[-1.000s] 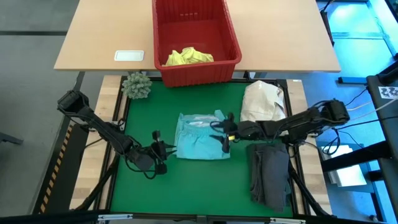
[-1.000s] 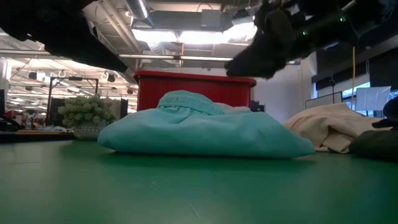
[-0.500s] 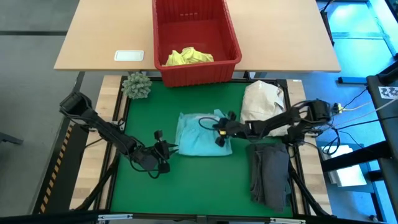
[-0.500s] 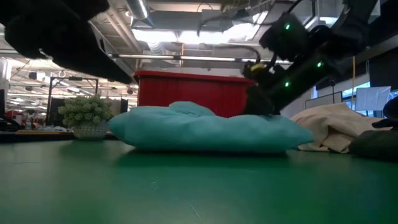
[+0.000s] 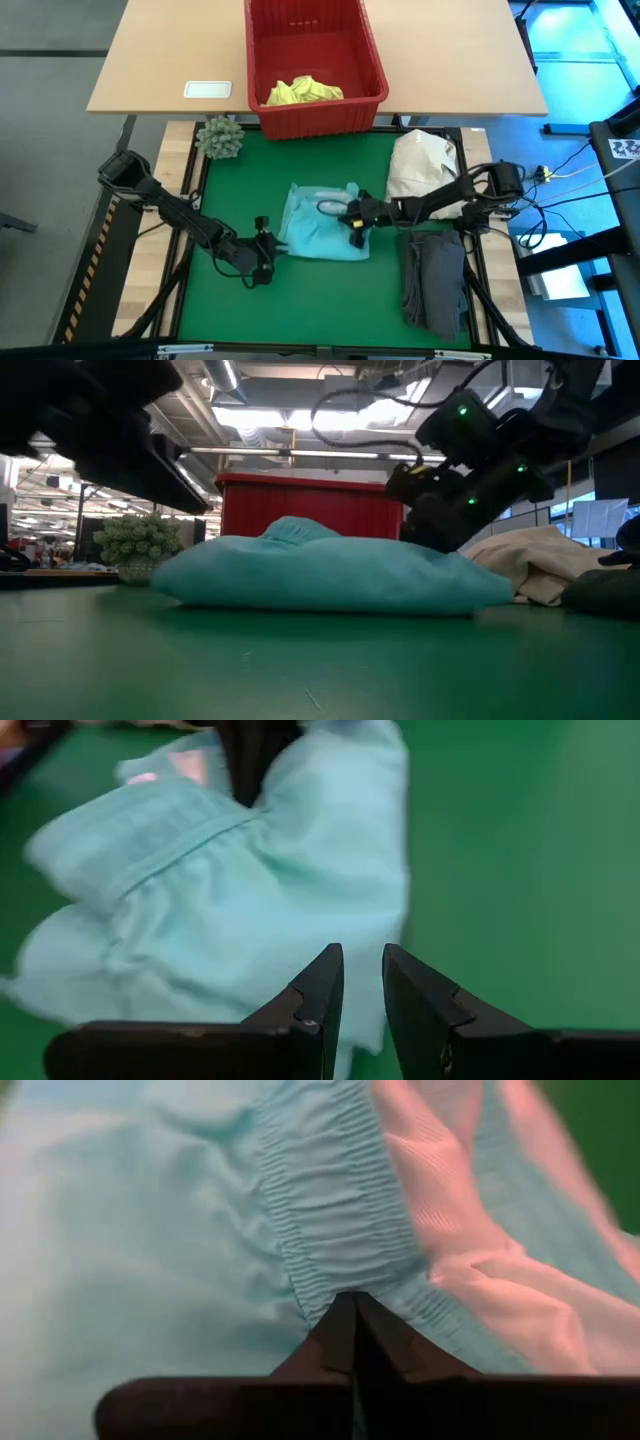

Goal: Fold Laundry from Bin
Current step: Fold the blue short

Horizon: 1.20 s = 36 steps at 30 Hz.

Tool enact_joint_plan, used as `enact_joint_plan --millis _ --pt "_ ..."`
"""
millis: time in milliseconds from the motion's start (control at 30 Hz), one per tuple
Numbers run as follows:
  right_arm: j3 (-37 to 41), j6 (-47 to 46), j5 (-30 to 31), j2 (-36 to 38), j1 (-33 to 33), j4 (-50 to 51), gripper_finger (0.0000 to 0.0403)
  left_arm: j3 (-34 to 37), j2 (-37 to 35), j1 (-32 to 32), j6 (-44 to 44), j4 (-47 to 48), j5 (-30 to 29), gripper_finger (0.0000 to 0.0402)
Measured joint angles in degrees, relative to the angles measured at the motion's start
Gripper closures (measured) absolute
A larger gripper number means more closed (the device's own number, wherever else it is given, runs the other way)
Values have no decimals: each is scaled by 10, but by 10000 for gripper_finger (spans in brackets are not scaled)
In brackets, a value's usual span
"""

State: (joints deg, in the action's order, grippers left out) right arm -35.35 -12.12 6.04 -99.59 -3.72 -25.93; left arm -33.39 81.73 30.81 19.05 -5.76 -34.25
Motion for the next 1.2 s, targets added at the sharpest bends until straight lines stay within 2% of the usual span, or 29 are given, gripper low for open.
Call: enact_joint_plan --millis 100,267,367,533,633,700,800,900,1000,1200 --pt "0 0 -44 0 -33 -14 401 -5 0 16 -20 -6 23 333" --pt "-17 -1 -37 -1 -92 -4 401 -24 0 40 -45 -7 19 333" --pt "-32 0 8 0 -115 -3 400 -32 0 45 -46 -8 18 333" --pt "-56 -3 148 3 -124 8 398 -34 0 45 -47 -7 17 333" --pt "-80 -27 248 3 -121 84 398 -34 0 45 -47 -7 4 333" --pt "-95 -39 287 3 -120 146 398 -34 0 45 -47 -5 -1 333" --pt "-118 -21 292 7 -120 188 398 -34 0 45 -51 10 -2 333" --pt "-131 36 253 24 -135 187 398 -34 0 45 -72 25 -2 333" --pt "-140 66 251 52 -163 184 398 -41 0 49 -94 28 1 333" --pt "-141 84 314 113 -237 190 398 -92 -2 68 -123 60 -17 333"
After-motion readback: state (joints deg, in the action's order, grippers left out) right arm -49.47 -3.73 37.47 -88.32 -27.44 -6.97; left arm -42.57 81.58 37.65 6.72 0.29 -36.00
